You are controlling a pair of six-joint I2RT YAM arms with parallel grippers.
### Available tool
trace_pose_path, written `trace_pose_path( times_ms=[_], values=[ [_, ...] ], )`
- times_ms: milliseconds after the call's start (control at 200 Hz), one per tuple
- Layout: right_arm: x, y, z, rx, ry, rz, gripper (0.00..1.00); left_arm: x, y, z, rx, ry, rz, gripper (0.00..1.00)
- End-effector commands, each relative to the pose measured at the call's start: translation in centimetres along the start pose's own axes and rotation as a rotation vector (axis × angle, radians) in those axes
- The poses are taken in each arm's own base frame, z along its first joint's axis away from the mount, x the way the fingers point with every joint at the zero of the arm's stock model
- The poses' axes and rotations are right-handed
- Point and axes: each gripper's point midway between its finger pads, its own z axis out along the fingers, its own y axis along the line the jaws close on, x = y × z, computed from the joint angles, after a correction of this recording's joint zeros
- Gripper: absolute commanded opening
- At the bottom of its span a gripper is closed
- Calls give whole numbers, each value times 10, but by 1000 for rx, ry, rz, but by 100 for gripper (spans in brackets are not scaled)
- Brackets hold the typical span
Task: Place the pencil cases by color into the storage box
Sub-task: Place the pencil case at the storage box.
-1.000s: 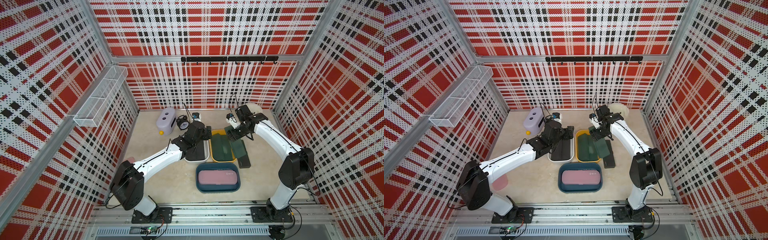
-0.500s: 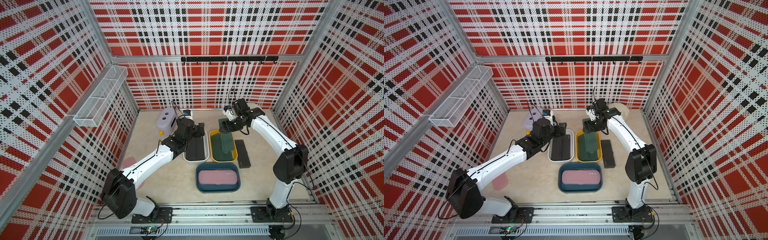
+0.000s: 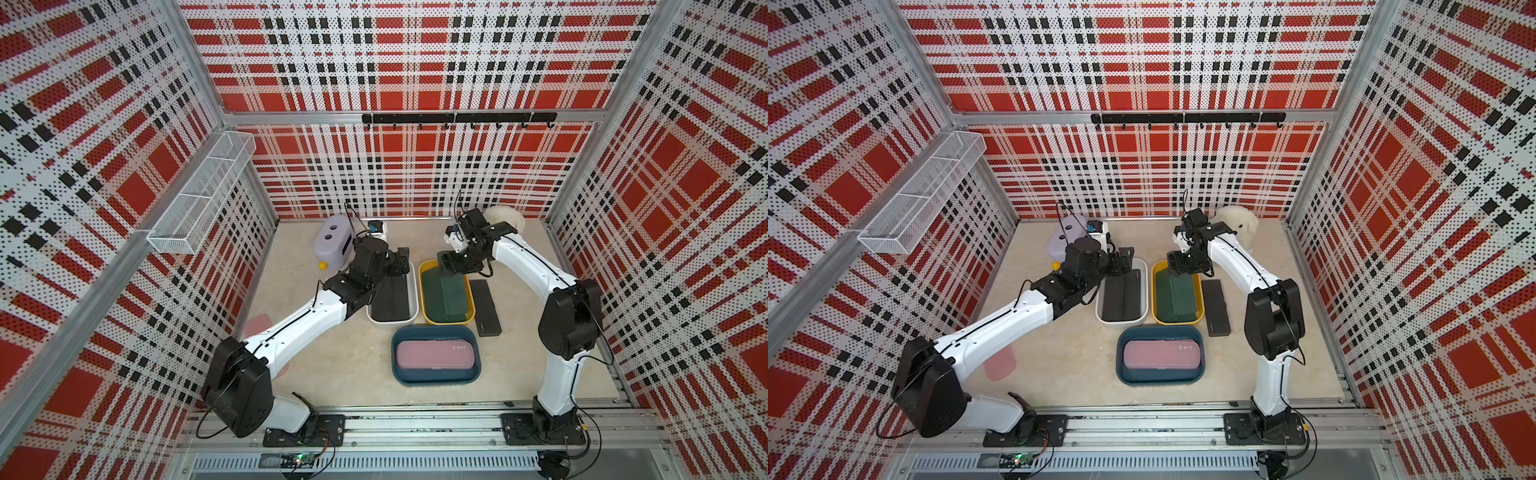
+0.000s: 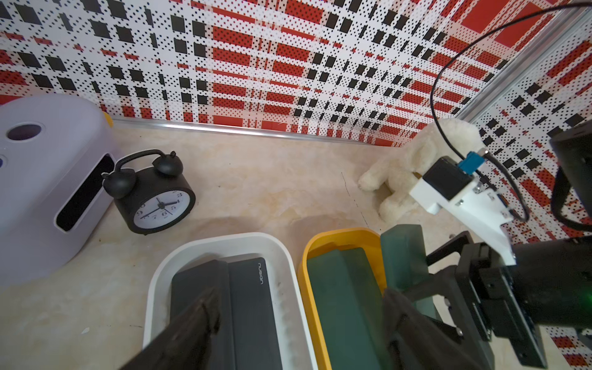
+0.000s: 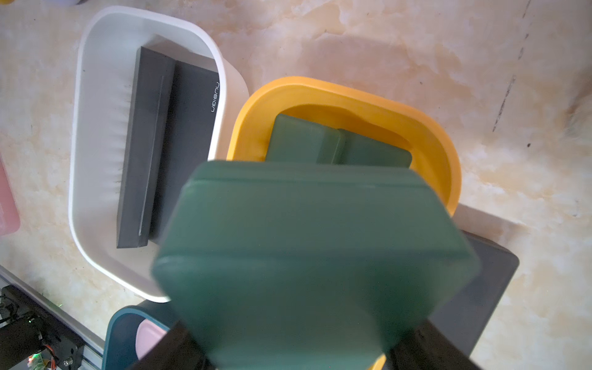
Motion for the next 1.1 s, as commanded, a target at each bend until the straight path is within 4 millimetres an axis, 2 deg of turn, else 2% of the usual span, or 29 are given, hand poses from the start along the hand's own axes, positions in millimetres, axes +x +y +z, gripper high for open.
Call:
trace_pose_path(
  times_ms=[0,461,1097],
  values=[
    [-2,-3,13,6,2,8,65,-1,4,-5,2,-3,11,83],
    [7,-17,40,48,52,12,68,1,9,-2,-6,3,10,83],
    [16,-34,60,113,96,12,79,3,15,-3,-14,7,10,83]
  ],
)
